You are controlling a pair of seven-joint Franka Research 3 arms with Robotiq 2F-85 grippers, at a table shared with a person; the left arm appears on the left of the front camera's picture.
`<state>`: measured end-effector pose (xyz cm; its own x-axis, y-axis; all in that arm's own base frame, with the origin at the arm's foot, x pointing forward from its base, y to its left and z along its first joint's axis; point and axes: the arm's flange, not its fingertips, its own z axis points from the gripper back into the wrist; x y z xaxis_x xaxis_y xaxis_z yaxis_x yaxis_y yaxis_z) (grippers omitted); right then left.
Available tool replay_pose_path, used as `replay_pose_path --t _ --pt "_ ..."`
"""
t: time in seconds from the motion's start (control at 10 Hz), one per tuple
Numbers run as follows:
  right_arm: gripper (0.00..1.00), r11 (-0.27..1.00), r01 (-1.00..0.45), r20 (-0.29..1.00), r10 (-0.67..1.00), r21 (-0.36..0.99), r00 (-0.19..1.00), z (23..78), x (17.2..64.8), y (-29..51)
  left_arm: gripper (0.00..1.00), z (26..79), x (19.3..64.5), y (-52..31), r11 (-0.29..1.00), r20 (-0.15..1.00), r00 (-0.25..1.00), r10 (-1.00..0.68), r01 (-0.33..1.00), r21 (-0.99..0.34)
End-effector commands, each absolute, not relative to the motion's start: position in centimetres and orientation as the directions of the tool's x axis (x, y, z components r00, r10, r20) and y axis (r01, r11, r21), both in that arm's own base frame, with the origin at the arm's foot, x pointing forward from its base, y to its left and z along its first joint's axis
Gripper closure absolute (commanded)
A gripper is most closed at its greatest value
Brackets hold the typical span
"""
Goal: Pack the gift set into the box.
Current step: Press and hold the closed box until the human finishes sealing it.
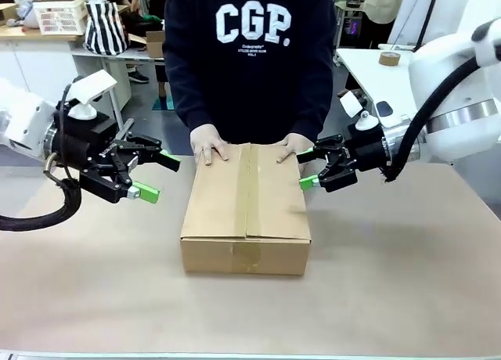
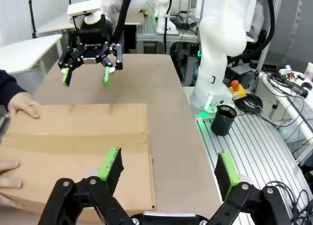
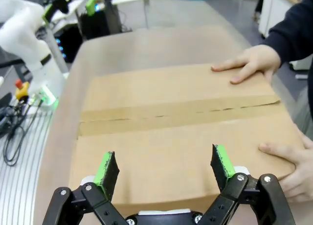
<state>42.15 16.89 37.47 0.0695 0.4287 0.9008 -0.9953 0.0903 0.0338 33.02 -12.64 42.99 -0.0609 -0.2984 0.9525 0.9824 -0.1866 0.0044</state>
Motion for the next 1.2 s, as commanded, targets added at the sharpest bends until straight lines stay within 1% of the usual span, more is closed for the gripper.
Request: replay_pose_path --t 0.0,0.1,0.2,0.3,0.5,0.6,0.7,1.1 --pt "0.00 -0.015 -1.000 0.885 0.466 0.016 0.008 36.3 43.4 21.4 0.00 40.0 33.6 -14.8 -0.135 0.904 -0.218 -0.367 0.974 0.180" --pt "0.00 -0.024 -0.999 0.901 0.435 0.021 0.009 35.4 43.7 22.1 0.00 38.0 34.0 -16.2 -0.134 0.859 -0.314 -0.404 0.949 0.284" --pt "0.00 -0.028 -0.999 0.912 0.411 0.023 0.009 34.6 43.7 22.4 0.00 36.4 34.1 -17.3 -0.176 0.870 -0.343 -0.353 0.938 0.299" --pt "0.00 -0.020 -0.999 0.916 0.401 0.025 0.015 33.8 43.6 22.6 0.00 34.8 34.5 -18.2 -0.216 0.864 -0.371 -0.339 0.925 0.313" --pt "0.00 -0.012 -1.000 0.909 0.418 0.019 0.012 31.8 43.3 22.5 0.00 33.0 35.1 -18.9 -0.220 0.888 -0.326 -0.325 0.939 0.264" --pt "0.00 -0.004 -1.000 0.905 0.424 0.013 0.010 31.2 43.3 22.1 0.00 32.6 35.4 -19.0 -0.197 0.902 -0.299 -0.312 0.949 0.247" --pt "0.00 -0.009 -0.999 0.906 0.422 0.036 0.029 30.8 43.2 21.6 0.00 32.2 35.8 -19.1 -0.181 0.910 -0.274 -0.311 0.957 0.226" --pt "0.00 -0.003 -0.997 0.902 0.428 0.073 0.065 30.3 43.1 20.4 0.00 32.8 37.7 -19.6 -0.056 0.935 -0.167 -0.312 0.986 0.157"
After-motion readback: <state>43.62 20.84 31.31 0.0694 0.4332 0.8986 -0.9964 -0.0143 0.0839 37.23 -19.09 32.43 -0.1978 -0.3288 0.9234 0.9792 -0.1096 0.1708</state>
